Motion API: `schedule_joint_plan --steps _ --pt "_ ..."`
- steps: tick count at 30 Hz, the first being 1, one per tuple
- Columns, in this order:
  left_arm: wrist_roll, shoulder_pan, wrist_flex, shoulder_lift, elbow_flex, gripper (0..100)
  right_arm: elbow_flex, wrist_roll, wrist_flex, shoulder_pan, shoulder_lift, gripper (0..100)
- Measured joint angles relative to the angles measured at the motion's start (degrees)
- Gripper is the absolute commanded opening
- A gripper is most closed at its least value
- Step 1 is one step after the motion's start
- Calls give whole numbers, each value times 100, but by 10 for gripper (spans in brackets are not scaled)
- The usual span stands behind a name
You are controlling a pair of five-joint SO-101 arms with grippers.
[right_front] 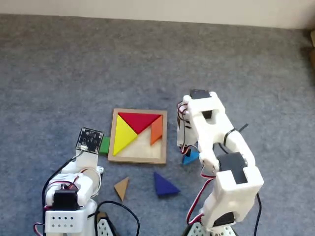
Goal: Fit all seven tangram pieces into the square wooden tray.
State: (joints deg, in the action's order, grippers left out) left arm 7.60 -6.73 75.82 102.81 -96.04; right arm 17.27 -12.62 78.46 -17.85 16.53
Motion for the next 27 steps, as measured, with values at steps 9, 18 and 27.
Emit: schedule_joint_plan --steps 9,18,27 --pt "0 0 0 0 0 6 -9 0 0 -158 35 195" --pt "0 0 0 0 0 6 -9 -185 -334 -352 141 194" --pt "0 0 0 0 0 6 9 -229 -352 -360 141 243"
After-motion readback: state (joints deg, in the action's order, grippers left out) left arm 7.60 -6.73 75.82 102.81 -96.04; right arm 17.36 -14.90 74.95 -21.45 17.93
